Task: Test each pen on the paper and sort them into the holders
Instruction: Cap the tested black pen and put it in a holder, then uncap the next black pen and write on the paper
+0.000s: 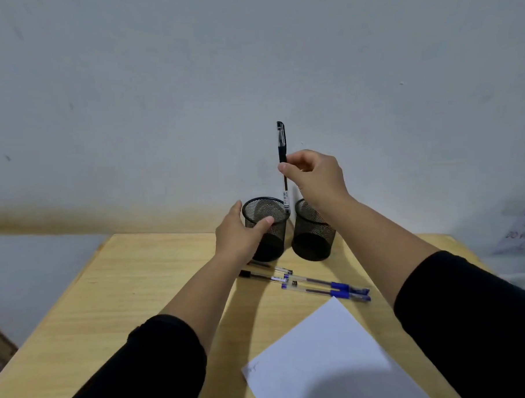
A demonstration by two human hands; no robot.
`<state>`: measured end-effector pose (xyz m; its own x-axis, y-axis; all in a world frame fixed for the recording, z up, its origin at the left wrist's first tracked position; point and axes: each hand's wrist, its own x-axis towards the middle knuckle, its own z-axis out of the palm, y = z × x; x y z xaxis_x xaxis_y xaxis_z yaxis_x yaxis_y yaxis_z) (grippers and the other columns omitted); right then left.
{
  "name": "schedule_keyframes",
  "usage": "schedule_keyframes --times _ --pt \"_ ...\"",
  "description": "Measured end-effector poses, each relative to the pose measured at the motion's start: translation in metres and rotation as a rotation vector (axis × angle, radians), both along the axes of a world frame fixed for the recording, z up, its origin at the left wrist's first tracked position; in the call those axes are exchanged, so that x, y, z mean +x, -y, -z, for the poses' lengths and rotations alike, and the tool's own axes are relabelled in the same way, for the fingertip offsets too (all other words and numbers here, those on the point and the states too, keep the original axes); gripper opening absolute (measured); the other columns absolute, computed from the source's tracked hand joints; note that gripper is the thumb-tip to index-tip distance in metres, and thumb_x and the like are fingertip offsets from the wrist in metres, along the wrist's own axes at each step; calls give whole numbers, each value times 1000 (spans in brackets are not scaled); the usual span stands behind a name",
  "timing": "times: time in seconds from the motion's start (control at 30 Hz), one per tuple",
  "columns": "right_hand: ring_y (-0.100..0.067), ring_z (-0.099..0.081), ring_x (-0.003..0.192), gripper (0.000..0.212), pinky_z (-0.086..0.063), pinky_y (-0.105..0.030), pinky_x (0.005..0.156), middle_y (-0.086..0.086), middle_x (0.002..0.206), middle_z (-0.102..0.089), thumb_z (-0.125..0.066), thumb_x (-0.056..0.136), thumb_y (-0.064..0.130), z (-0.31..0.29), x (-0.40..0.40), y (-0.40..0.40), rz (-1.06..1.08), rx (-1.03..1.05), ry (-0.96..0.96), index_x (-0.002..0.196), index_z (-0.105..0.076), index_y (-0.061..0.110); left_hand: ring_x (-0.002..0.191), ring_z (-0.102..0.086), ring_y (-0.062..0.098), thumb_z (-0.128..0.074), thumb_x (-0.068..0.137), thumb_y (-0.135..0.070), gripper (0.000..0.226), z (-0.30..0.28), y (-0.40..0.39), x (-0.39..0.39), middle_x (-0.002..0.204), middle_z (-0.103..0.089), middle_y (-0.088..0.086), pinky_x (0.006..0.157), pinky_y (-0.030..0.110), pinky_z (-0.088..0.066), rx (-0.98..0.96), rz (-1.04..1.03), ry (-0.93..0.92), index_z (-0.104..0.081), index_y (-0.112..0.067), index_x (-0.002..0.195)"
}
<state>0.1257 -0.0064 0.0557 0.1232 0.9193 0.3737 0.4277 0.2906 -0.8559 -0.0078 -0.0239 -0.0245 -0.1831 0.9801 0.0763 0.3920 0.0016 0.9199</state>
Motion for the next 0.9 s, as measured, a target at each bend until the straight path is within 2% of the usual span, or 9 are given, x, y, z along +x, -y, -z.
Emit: schedule_keyframes --times 0.17,0.27,0.4,0.5,0.63,0.7,0.77,0.83,0.9 --pt "-3 -53 67 14 -41 -18 67 12 69 -59 -71 79 25 22 -9 -28 -26 -29 146 90 -71 16 127 -48 15 -68 74 -47 75 17 -10 -1 135 -54 -1 107 38 -40 41 17 70 -37 -23 138" --pt "-5 -56 72 20 -39 -11 63 6 79 -64 -72 79 27 37 -10 -31 -57 -60 318 95 -72 15 124 -50 11 -70 75 -42 74 20 -9 -1 133 -56 -2 103 30 -41 68 10 124 -38 -22 138" --pt "-13 -62 87 23 -46 -23 78 -2 94 -72 -71 79 29 47 -11 -33 -90 -95 469 98 -73 16 124 -50 10 -71 75 -37 74 22 -10 -1 133 -56 -1 95 20 -38 85 1 158 -37 -21 139" --pt "-18 -65 95 26 -50 -32 88 -4 99 -73 -71 79 30 49 -12 -33 -109 -121 516 100 -73 16 124 -50 9 -73 75 -34 74 22 -10 -1 133 -56 -1 95 20 -39 79 7 190 -37 -21 139" --pt "-15 -63 97 23 -49 -33 91 -2 101 -74 -68 82 29 49 -10 -26 -98 -97 489 101 -73 18 128 -46 12 -71 75 -38 77 21 -7 -7 139 -50 0 106 32 -39 49 9 130 -33 -22 140" --pt "-9 -61 86 23 -47 -27 86 1 95 -73 -67 83 29 49 -9 -15 -44 -45 423 102 -72 18 127 -47 12 -68 78 -38 71 20 -2 -13 138 -51 0 103 28 -39 53 -2 113 -35 -20 139" --pt "1 -52 70 21 -42 -21 75 6 84 -68 -65 84 28 50 -10 1 6 24 343 102 -71 19 122 -51 11 -66 81 -35 58 21 5 -23 133 -56 0 95 22 -39 71 -11 51 -45 -18 133" --pt "0 -48 63 16 -40 -15 64 11 73 -59 -64 83 26 56 -14 24 30 95 266 97 -70 20 112 -55 8 -64 83 -32 42 25 15 -36 125 -62 -1 90 21 -38 82 -12 -54 -56 -18 122" --pt "-6 -49 62 10 -42 -18 64 9 68 -57 -66 81 22 71 -20 46 -1 133 220 90 -70 20 102 -54 7 -65 83 -29 29 32 25 -48 116 -66 -3 87 21 -38 89 -9 -164 -64 -19 110"
